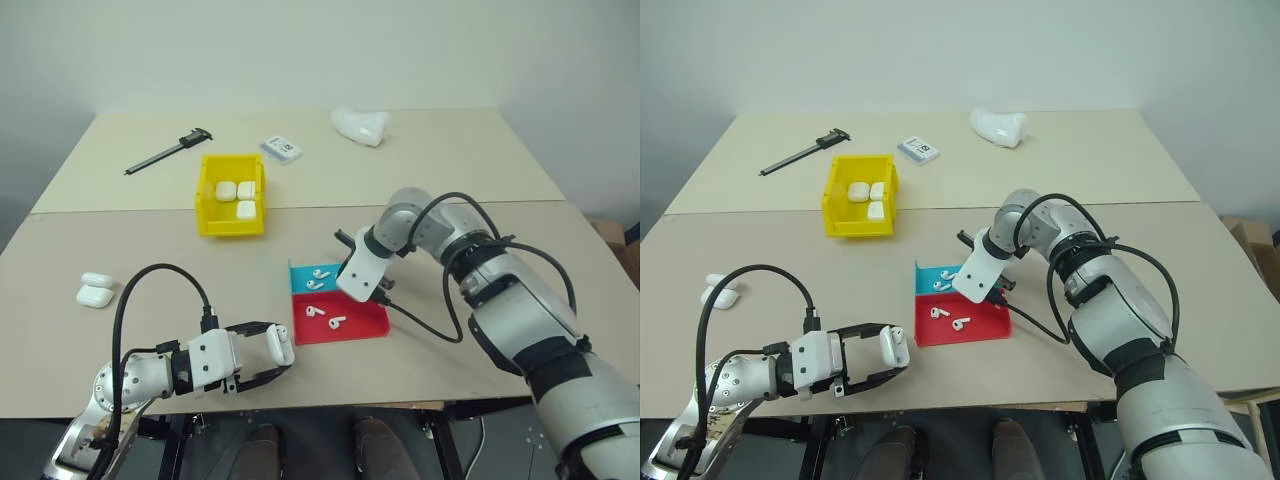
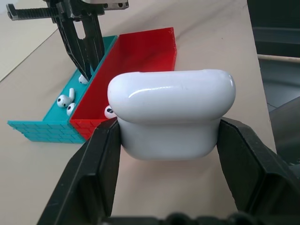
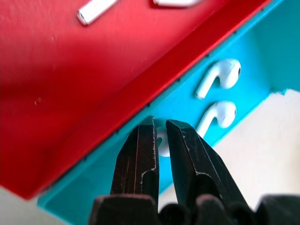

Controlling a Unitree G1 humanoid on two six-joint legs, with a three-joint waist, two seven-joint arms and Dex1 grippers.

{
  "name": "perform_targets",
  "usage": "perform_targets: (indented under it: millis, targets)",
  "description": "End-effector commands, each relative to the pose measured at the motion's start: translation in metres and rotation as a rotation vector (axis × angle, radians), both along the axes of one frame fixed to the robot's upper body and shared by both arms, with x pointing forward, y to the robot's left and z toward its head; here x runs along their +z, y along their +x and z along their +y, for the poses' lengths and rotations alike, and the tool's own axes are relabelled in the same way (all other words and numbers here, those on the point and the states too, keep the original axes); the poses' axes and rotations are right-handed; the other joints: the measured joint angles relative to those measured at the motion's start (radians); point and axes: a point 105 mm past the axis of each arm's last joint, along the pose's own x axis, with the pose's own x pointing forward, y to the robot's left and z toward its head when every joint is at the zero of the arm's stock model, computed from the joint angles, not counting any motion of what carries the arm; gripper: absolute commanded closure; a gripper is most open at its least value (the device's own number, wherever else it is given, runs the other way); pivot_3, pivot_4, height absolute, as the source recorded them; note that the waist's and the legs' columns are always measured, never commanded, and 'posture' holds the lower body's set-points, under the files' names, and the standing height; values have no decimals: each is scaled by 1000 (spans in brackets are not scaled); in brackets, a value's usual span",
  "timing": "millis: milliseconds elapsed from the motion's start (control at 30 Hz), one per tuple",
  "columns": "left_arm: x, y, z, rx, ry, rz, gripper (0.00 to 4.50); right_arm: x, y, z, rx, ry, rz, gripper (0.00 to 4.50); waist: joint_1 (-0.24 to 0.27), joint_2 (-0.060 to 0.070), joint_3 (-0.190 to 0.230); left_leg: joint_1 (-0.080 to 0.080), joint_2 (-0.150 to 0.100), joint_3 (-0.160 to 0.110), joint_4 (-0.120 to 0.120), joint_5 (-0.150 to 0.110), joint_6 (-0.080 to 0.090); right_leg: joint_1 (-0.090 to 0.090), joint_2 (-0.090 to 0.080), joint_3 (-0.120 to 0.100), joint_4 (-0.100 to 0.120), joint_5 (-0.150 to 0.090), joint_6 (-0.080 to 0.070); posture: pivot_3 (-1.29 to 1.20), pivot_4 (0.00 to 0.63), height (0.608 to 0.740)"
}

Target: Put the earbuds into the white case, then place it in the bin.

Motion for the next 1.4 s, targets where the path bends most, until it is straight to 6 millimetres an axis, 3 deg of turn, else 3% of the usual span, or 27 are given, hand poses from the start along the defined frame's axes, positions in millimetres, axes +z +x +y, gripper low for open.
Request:
perform_targets:
  millis: [33,600,1167,1400]
  targets:
    - [6,-2,-4,-28,-1,-40,1730,16,4,1,27,13,-60,3796,-1,0,0,0,0,0,0,0,0,0,0,0,0,0,0,0,150,740]
    - [3,0,-3,-34,9,-41,1730,21,7,-11,64,-8,-108,3796,-1,0,0,0,0,0,0,0,0,0,0,0,0,0,0,0,150,740]
    - [1,2,-5,-29,11,-49,1730,26,23,-21,-44,-29,-167,3796,0,0,0,0,0,0,0,0,0,0,0,0,0,0,0,0,150,740]
    - [0,2,-6,-30,11,-47,1730,54,16,-13,-344,74,161,3796,0,0,0,0,0,0,0,0,0,0,0,0,0,0,0,0,150,740]
